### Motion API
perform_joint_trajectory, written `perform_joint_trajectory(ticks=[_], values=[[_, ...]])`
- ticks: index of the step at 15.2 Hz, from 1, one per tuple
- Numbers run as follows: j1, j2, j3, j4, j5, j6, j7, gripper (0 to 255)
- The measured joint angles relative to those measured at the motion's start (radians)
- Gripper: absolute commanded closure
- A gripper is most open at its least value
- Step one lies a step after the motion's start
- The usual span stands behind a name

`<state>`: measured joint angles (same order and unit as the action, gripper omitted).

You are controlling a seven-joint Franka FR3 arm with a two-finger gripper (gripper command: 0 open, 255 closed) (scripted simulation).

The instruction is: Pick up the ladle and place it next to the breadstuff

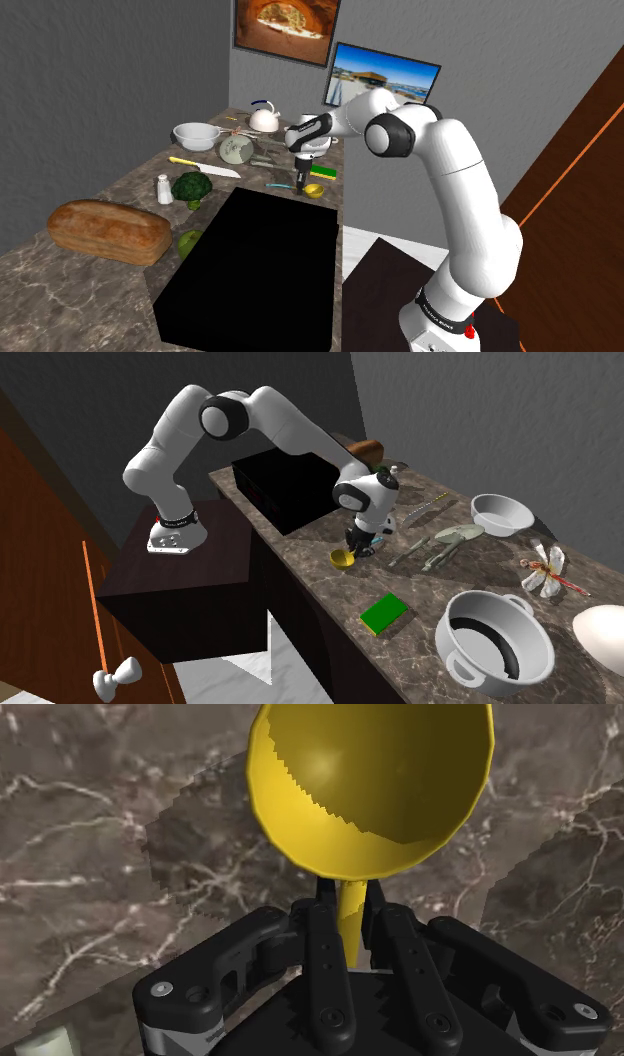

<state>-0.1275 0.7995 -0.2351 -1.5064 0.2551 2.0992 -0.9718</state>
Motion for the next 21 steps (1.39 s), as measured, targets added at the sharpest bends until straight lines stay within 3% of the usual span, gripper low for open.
perform_joint_trajectory(ticks=[21], values=[[0.016,-0.156,-0.028,0.025,-0.039,-0.178,0.027,255]])
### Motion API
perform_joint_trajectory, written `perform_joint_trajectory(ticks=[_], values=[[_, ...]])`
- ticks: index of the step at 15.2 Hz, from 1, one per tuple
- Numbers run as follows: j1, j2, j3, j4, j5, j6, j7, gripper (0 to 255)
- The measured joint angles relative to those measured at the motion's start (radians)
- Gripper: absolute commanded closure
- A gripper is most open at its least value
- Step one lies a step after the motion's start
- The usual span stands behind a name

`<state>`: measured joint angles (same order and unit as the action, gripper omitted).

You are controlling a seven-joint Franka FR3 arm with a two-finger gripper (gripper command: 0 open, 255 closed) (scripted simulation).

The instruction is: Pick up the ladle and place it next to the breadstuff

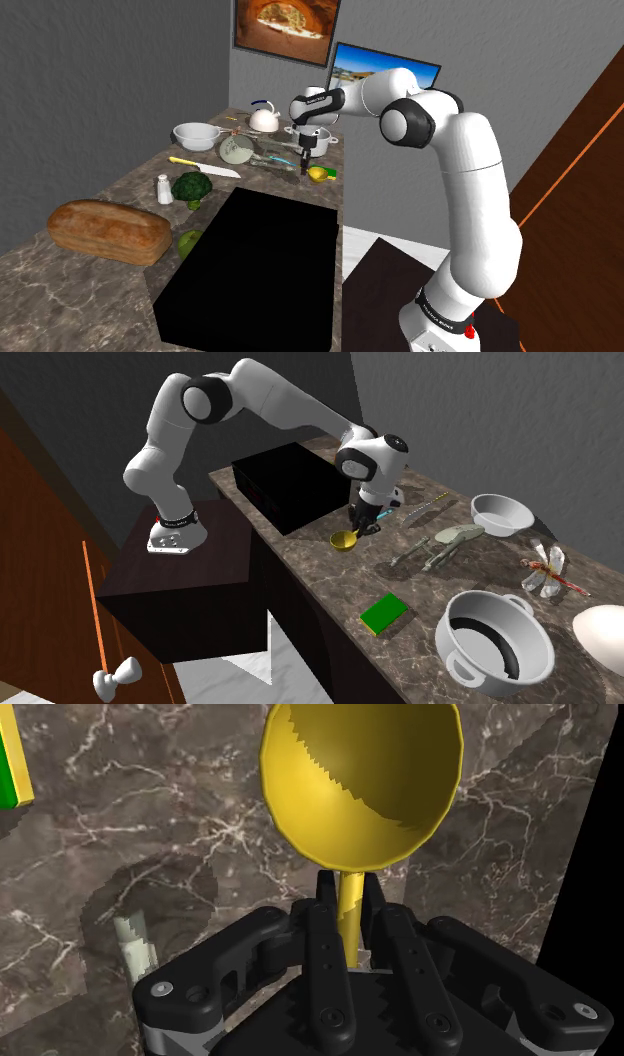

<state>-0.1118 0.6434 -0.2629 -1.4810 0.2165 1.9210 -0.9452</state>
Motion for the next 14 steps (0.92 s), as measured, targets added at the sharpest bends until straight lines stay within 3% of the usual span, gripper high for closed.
perform_joint_trajectory(ticks=[14], values=[[0.002,-0.073,-0.012,0.076,-0.022,-0.146,0.019,255]])
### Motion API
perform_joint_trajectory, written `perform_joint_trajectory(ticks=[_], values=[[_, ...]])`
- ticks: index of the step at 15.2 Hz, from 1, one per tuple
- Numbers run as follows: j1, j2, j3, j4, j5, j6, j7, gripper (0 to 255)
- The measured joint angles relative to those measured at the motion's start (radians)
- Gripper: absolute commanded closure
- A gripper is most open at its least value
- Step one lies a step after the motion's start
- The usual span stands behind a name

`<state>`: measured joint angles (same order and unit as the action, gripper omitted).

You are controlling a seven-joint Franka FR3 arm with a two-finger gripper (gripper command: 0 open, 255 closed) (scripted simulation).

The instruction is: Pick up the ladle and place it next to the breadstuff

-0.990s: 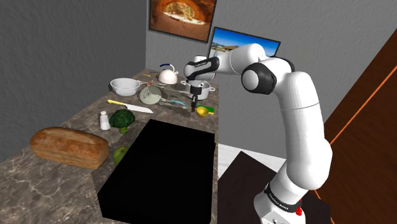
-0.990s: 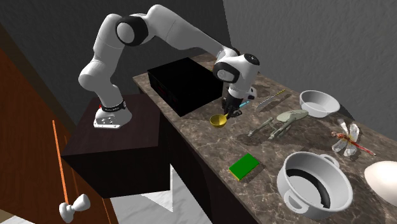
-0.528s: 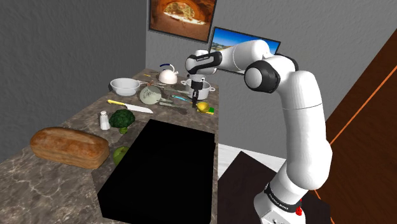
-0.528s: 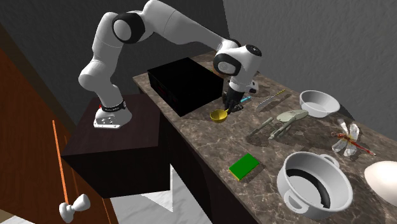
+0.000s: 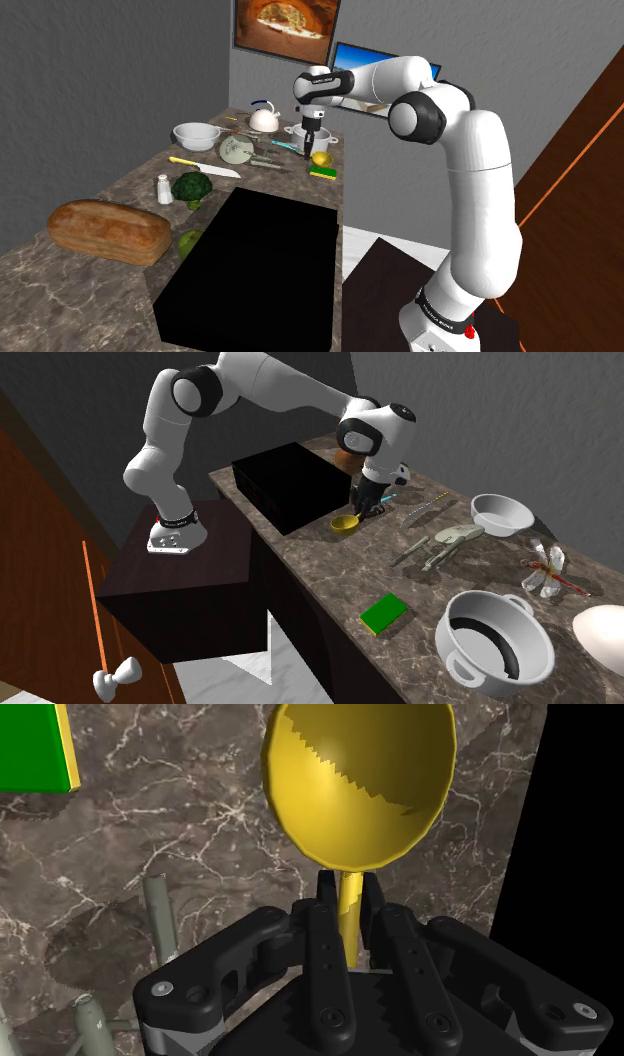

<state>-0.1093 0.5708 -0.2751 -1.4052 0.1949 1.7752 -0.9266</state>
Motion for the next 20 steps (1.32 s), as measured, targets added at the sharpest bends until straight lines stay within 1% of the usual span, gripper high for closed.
perform_joint_trajectory(ticks=[3,4,6,13,20], values=[[-0.003,-0.006,-0.002,0.033,-0.003,-0.039,0.003,255],[0.005,-0.018,-0.001,0.021,-0.005,-0.038,0.011,255],[0.038,-0.065,0.003,-0.044,-0.012,-0.017,0.04,255],[0.154,-0.179,0.038,-0.217,-0.026,0.056,0.171,255],[0.258,-0.246,0.085,-0.312,-0.03,0.101,0.313,255]])
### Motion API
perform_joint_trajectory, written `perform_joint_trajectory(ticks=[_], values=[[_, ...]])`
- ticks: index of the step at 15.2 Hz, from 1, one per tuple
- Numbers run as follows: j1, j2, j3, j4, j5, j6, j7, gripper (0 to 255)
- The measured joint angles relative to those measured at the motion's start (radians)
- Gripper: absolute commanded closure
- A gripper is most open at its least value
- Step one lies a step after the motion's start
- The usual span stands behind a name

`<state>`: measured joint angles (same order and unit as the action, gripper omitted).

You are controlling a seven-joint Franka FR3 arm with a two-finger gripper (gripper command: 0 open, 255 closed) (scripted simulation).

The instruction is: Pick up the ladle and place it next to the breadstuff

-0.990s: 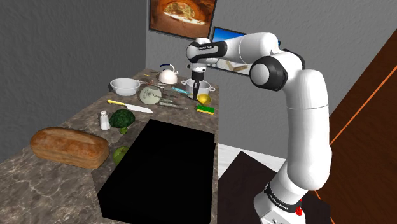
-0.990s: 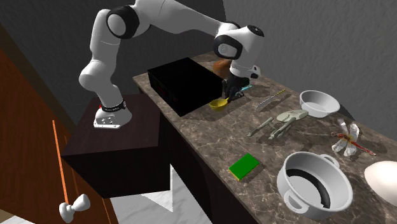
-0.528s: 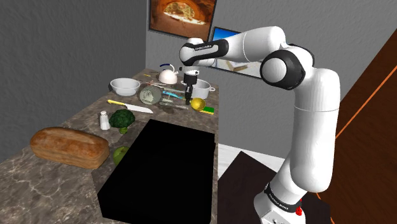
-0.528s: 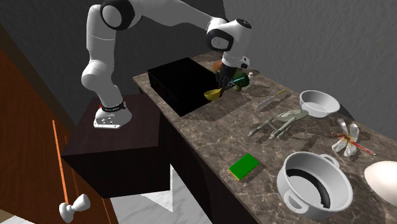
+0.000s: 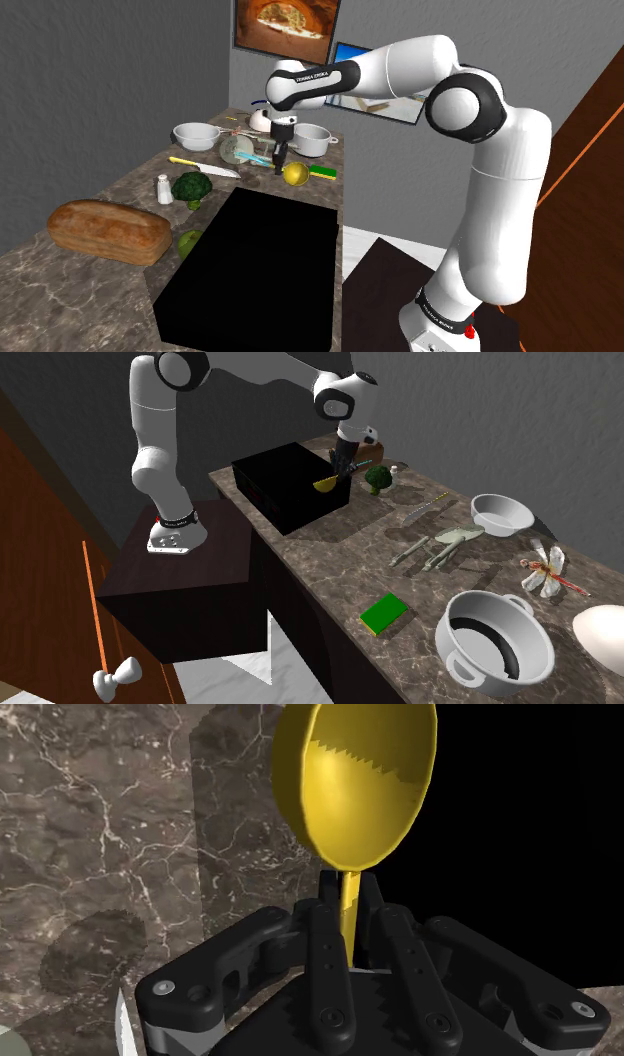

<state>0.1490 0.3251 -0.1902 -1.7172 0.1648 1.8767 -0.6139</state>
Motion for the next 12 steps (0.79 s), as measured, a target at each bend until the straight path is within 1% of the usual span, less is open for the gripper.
perform_joint_trajectory(ticks=[3,10,11,12], values=[[0.043,-0.029,0.022,-0.044,-0.001,0.023,0.061,255],[0.141,-0.031,0.08,-0.045,0.005,0.042,0.212,255],[0.157,-0.044,0.089,-0.06,0.005,0.048,0.236,255],[0.168,-0.034,0.097,-0.044,0.006,0.044,0.255,255]])
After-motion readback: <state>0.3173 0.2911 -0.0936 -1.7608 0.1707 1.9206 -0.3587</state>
